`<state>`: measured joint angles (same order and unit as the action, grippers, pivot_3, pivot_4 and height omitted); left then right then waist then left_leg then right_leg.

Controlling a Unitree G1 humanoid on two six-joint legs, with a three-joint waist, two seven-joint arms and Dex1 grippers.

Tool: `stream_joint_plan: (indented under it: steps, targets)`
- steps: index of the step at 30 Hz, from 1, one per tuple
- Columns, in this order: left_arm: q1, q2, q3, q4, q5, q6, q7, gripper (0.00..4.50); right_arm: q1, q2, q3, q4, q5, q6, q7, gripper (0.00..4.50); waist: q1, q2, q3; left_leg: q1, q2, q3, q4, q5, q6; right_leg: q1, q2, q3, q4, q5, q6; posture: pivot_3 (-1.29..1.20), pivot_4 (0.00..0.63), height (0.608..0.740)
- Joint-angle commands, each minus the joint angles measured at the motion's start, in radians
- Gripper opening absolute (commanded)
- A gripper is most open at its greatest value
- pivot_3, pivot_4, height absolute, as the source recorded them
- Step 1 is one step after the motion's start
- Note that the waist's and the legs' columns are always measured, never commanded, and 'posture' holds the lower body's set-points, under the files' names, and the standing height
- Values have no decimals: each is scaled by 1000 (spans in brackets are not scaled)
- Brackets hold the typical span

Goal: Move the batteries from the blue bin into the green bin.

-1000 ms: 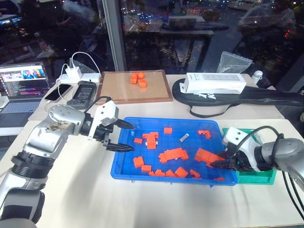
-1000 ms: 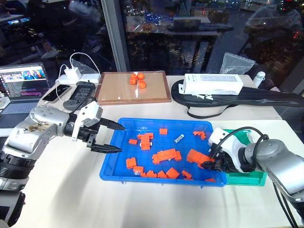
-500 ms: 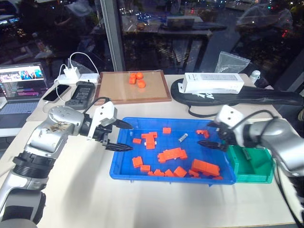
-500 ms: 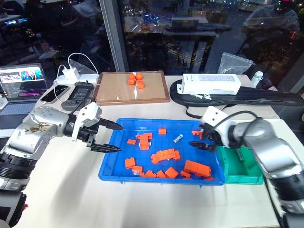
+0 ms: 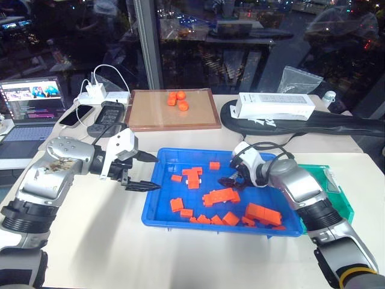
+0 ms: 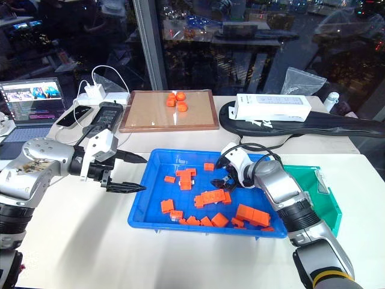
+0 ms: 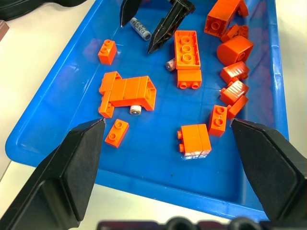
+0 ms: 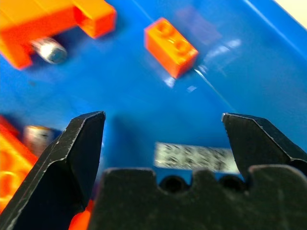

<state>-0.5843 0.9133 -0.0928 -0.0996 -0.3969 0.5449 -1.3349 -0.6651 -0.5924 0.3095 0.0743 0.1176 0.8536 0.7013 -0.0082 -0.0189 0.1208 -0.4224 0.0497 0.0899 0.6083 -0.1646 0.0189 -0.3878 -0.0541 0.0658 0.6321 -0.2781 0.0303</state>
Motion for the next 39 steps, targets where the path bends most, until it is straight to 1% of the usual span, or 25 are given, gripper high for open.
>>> stream_joint_plan:
  steps: [1, 8, 11, 14, 15, 19, 22, 23, 25, 27, 29, 30, 31, 33, 36, 39]
  targets:
    - [-25, 3, 35, -32, -22, 5, 10, 4500, 5, 2, -24, -18, -21, -17, -19, 4487, -4, 0, 0, 0, 0, 0, 0, 0, 0, 0, 0, 0, 0, 0, 0, 0, 150, 740]
    - [-47, -14, 26, -41, -32, 23, 25, 4500, 32, 20, -38, -7, -22, -5, -25, 4487, -6, 0, 0, 0, 0, 0, 0, 0, 0, 0, 1, 0, 1, 0, 0, 0, 150, 740]
    - [-52, -12, 24, -33, -27, 19, 26, 4500, 43, 32, -47, 11, -21, -18, -32, 3763, -6, 0, 0, 1, 0, 0, 0, 0, 0, 1, 1, 0, 0, 0, 0, 0, 150, 740]
    - [-56, -15, 20, -27, -24, 17, 28, 4500, 46, 7, -43, -6, -33, -19, -14, 2707, -4, 0, 0, 1, 0, 0, 0, 0, 0, 1, 1, 0, 1, 0, 0, 0, 150, 740]
    - [-56, -18, 21, -27, -28, 19, 28, 4500, 44, 0, -49, -18, -30, -14, -10, 2497, -3, 0, 0, 1, 0, 0, 0, 0, 0, 1, 1, 0, 1, 0, 0, 0, 150, 740]
    - [-61, -33, 21, -23, -51, 28, 19, 4500, 13, -59, -129, -152, 43, 37, 52, 2494, -2, 0, 0, 0, 0, 0, 0, 0, 0, 1, 0, 0, 0, 0, 0, 0, 150, 740]
    - [-78, -57, 21, -16, -76, 31, 5, 4500, -13, -153, -219, -288, 147, 115, 150, 2494, -2, 1, 0, 0, 0, 0, 0, 0, 0, 0, 0, 0, 0, 0, 0, 0, 150, 740]
    - [-90, -72, 26, -10, -88, 33, 4, 4500, -25, -193, -263, -308, 175, 153, 166, 2494, -2, 1, 0, 0, 0, -1, -1, 0, 0, 0, 0, 0, 0, 0, 0, 0, 150, 740]
    - [-125, -109, 40, 10, -126, 54, 8, 4500, -14, -313, -330, -319, 177, 180, 186, 2494, 5, 1, 0, 0, 0, -1, 0, 0, 0, 0, 0, 0, 0, 0, 0, 0, 150, 740]
    - [-162, -144, 46, 29, -162, 65, -3, 4500, 61, -464, -403, -322, 159, 172, 220, 2494, 21, 1, 0, 0, 0, -1, 0, 0, 0, 1, 0, -2, -1, 0, 0, 0, 150, 740]
    - [-195, -170, 45, 51, -179, 67, -12, 4500, 146, -561, -470, -316, 154, 161, 239, 2494, 24, 1, 0, 0, -1, 0, 0, 0, 0, 1, -2, -3, -3, -1, 1, 0, 150, 740]
    - [-210, -181, 42, 64, -181, 64, -15, 4500, 191, -588, -501, -315, 153, 147, 245, 2494, 22, 0, 0, 0, -1, 1, 0, 0, 0, 2, -2, -3, -3, -1, 1, 0, 150, 740]
    - [-221, -189, 39, 76, -180, 62, -19, 4500, 231, -605, -524, -316, 152, 121, 250, 2494, 20, 0, -1, 0, -1, 1, 0, 0, 0, 2, -2, -2, -3, -1, 1, 0, 150, 740]
    - [-243, -207, 19, 106, -159, 40, -35, 4500, 370, -631, -569, -336, 126, 21, 278, 2494, 13, 1, -2, 0, -1, 1, 0, 0, 0, 2, -1, -1, -2, 0, 1, 0, 150, 740]
    - [-261, -224, -9, 144, -126, 8, -58, 4500, 499, -593, -612, -377, 138, -32, 279, 2494, -2, 4, -3, 1, -1, 0, 0, 0, 0, 3, 0, 1, -2, -1, 1, 0, 150, 740]
    - [-270, -232, -24, 164, -106, -14, -69, 4500, 574, -562, -619, -388, 134, -52, 261, 2494, -11, 5, -4, 2, -1, -2, 1, 0, 0, 2, 1, 2, 0, -2, 4, 0, 150, 740]
